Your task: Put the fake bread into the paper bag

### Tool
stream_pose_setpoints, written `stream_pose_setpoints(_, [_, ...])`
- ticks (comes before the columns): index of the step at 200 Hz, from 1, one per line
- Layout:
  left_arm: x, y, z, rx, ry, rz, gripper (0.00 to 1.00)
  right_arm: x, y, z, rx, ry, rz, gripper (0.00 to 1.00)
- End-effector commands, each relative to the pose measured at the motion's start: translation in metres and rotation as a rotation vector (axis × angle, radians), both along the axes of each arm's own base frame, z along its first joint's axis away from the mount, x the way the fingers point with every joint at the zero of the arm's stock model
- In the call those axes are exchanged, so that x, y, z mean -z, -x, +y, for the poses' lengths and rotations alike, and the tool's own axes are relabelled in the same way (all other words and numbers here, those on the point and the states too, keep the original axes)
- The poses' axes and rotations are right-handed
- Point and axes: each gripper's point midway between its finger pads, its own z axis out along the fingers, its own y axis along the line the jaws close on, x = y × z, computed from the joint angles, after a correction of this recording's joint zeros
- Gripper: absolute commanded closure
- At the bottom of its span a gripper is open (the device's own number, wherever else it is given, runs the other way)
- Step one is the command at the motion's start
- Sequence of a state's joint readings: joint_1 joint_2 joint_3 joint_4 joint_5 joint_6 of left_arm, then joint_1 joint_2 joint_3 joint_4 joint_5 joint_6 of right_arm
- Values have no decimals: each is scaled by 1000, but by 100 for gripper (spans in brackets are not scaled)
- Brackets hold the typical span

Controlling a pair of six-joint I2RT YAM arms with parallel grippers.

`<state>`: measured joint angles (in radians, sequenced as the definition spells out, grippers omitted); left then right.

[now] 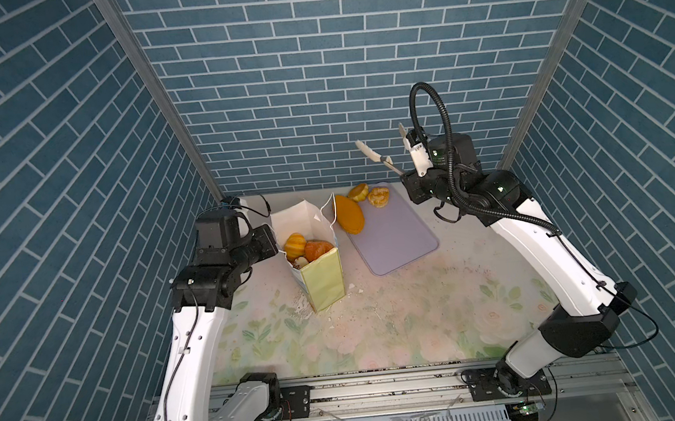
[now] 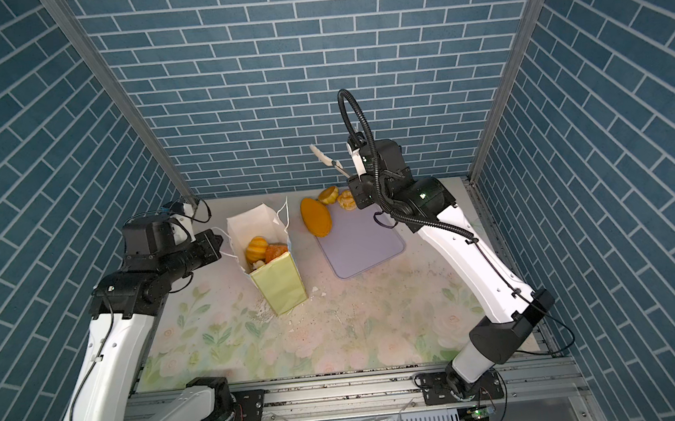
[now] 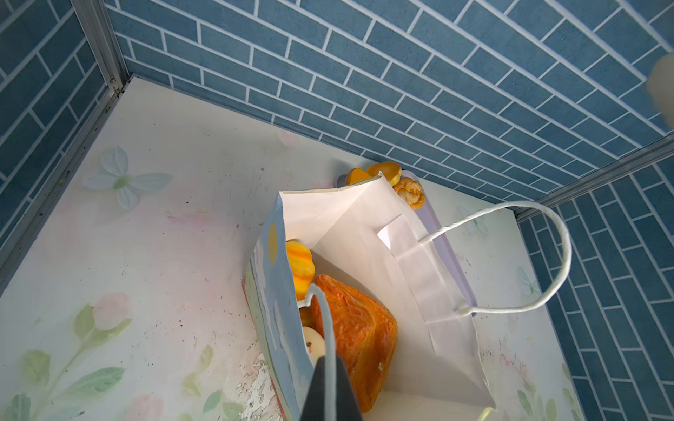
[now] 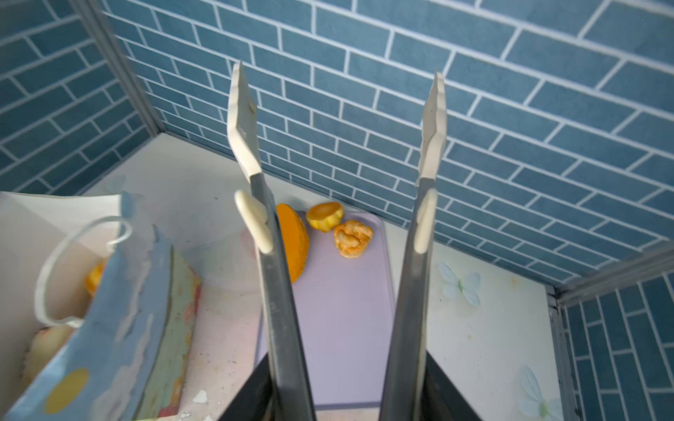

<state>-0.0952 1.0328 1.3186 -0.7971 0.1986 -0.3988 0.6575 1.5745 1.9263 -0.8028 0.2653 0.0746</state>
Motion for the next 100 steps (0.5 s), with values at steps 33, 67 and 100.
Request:
stream_pose_setpoints(33, [-3,2,3,-18,-16,4,100,97,-42,27,-59,-19,243,45])
stream_pose_setpoints(67, [-4,3,7,-34,-24,11,100,146,-58,54,-129,4,342,44])
stream_pose_setpoints(100, [-3,4,8,-43,-26,18,100,171,-67,74,-159,-28,409,43])
